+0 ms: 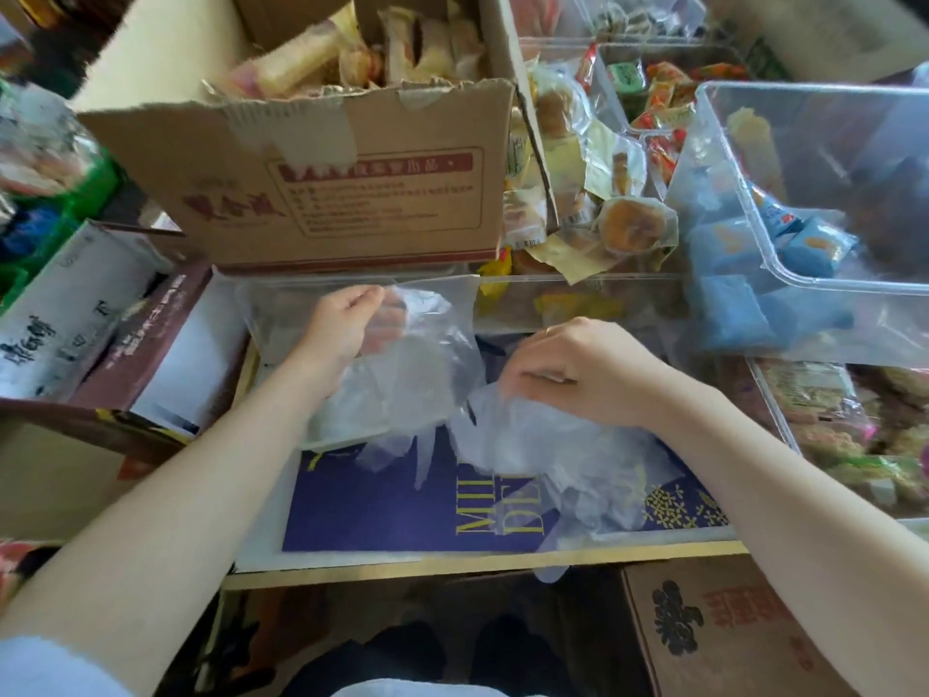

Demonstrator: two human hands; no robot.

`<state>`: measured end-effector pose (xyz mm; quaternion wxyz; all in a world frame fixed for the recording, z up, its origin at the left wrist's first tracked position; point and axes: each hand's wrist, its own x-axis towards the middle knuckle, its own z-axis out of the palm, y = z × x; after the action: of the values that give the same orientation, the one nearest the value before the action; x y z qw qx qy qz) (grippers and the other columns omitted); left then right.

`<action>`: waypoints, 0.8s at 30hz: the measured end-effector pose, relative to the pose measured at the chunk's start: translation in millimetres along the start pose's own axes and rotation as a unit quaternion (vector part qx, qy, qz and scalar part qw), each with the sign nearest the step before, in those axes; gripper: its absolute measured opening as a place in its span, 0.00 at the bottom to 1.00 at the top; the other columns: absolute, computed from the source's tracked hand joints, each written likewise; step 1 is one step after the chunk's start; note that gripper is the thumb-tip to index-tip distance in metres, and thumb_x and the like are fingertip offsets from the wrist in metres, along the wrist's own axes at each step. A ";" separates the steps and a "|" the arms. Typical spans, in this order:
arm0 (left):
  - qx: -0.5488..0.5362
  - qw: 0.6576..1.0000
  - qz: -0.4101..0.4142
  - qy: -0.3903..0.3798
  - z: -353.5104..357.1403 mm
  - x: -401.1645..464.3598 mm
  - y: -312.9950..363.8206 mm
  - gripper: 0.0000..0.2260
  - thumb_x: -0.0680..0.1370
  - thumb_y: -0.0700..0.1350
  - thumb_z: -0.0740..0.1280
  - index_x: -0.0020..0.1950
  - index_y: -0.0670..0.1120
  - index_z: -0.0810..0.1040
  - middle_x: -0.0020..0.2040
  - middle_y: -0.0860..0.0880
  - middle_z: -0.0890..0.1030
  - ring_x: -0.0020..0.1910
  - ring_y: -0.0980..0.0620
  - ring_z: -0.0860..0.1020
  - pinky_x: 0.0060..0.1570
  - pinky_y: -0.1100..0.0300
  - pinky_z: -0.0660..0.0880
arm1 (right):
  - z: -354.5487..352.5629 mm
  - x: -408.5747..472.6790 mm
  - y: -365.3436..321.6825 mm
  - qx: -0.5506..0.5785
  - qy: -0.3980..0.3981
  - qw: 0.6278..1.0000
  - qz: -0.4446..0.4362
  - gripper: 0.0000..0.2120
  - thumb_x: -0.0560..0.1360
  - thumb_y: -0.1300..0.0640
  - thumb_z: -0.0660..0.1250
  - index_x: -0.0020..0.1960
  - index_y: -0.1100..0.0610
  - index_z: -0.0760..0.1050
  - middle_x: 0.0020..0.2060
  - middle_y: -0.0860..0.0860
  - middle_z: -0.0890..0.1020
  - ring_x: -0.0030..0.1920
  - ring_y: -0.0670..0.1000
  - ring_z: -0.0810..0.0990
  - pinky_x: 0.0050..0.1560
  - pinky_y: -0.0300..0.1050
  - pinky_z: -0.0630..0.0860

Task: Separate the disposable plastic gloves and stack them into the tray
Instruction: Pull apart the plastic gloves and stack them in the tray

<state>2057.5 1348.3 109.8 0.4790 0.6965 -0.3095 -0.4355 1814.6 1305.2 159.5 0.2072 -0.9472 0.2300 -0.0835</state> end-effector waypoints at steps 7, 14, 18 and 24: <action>0.010 0.978 0.044 -0.202 -10.9 -24.4 22.7 0.13 0.83 0.46 0.55 0.50 0.49 0.80 0.45 0.48 0.84 0.42 0.52 0.81 0.41 0.65 0.75 | 12.7 28.8 -32.3 0.081 0.111 0.990 -0.010 0.09 0.73 0.53 0.66 0.43 0.57 0.81 0.37 0.51 0.83 0.36 0.52 0.79 0.40 0.52 0.77; 0.042 0.950 0.063 -0.304 -22.5 -47.6 26.5 0.15 0.82 0.48 0.56 0.60 0.42 0.77 0.57 0.38 0.80 0.49 0.40 0.78 0.56 0.46 0.73 | 25.2 54.9 -41.2 0.038 0.108 0.993 0.014 0.14 0.70 0.47 0.67 0.40 0.59 0.81 0.50 0.54 0.82 0.51 0.57 0.79 0.58 0.53 0.70; 0.097 0.943 0.074 -0.309 -35.3 -45.6 22.7 0.18 0.82 0.53 0.54 0.53 0.49 0.81 0.50 0.44 0.83 0.47 0.39 0.79 0.50 0.51 0.74 | 33.7 60.1 -47.1 0.067 0.082 0.994 0.025 0.07 0.71 0.56 0.71 0.42 0.60 0.80 0.39 0.52 0.81 0.38 0.54 0.78 0.41 0.52 0.76; 0.099 0.955 0.075 -0.270 -41.9 -50.0 15.0 0.27 0.76 0.63 0.51 0.48 0.46 0.81 0.42 0.47 0.85 0.40 0.49 0.82 0.42 0.59 0.77 | 44.7 60.1 -54.7 0.082 0.176 0.978 0.078 0.05 0.73 0.62 0.69 0.49 0.60 0.76 0.38 0.51 0.82 0.34 0.48 0.78 0.37 0.43 0.73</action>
<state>2073.6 1402.2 146.1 0.3377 0.5713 -0.5204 -0.5374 1900.8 1337.0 146.6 0.2463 -0.8765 0.3287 -0.2511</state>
